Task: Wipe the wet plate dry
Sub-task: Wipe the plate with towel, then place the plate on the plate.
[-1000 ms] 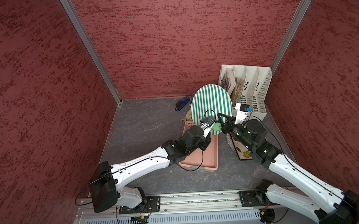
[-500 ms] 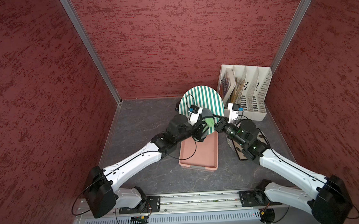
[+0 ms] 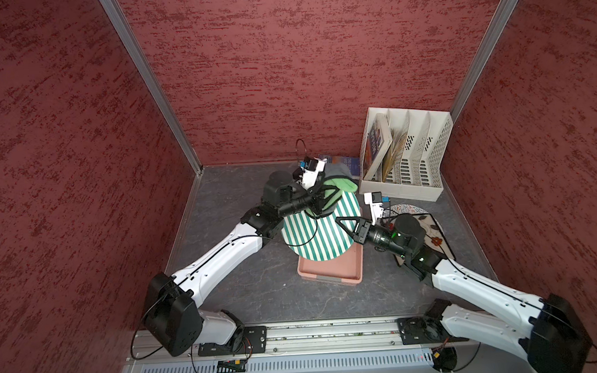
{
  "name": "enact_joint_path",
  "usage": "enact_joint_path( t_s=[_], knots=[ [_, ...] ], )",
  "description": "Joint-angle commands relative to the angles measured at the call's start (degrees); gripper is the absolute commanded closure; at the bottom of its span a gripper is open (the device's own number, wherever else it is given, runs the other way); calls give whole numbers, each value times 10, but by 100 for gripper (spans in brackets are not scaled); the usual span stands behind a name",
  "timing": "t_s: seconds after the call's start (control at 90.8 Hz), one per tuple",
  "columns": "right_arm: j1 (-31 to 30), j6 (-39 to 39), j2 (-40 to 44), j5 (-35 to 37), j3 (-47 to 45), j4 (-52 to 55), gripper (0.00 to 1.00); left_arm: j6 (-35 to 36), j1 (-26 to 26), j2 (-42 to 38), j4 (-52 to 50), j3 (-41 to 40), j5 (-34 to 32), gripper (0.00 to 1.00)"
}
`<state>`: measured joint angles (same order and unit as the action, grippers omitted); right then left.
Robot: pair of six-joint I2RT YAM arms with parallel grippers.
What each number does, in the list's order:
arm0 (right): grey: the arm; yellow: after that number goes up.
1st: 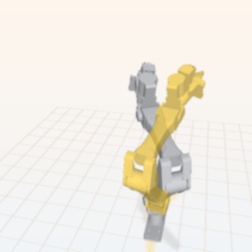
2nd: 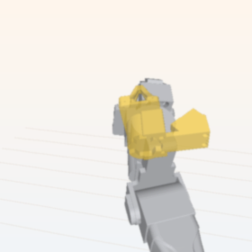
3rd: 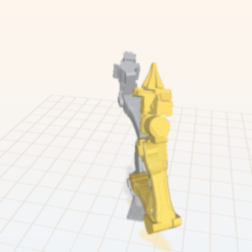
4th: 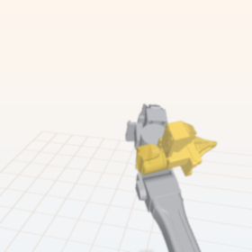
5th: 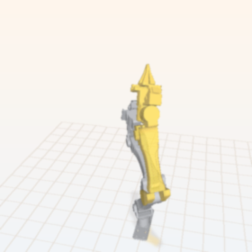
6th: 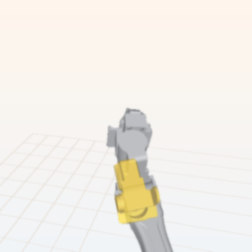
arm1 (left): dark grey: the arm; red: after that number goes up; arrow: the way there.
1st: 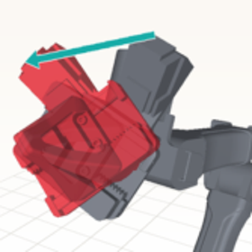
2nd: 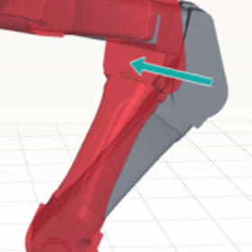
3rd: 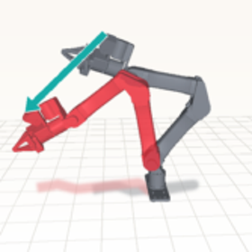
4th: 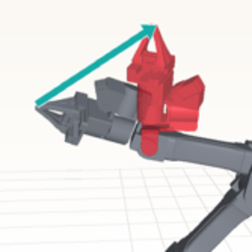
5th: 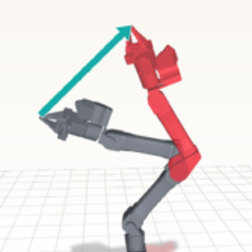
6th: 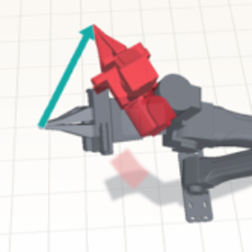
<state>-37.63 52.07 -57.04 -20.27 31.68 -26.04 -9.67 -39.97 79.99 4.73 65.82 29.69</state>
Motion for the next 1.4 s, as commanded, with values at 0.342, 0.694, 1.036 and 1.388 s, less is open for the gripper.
enact_joint_path(
  t_s=[0.342, 0.694, 1.036, 1.388],
  knots=[
    [94, 9, 199, 19, 65, 18, 100, -195, 142, -100, 55, -209, -90, 100],
    [130, -74, 330, 452, 45, 350, 100, -156, 144, -287, -14, -243, -159, 100],
    [281, -29, 243, 402, 21, 413, 100, -149, 147, -278, -26, -255, -179, 100],
    [380, 91, 189, 297, -134, 333, 100, -155, 148, -251, -9, -263, -169, 100]
  ],
)
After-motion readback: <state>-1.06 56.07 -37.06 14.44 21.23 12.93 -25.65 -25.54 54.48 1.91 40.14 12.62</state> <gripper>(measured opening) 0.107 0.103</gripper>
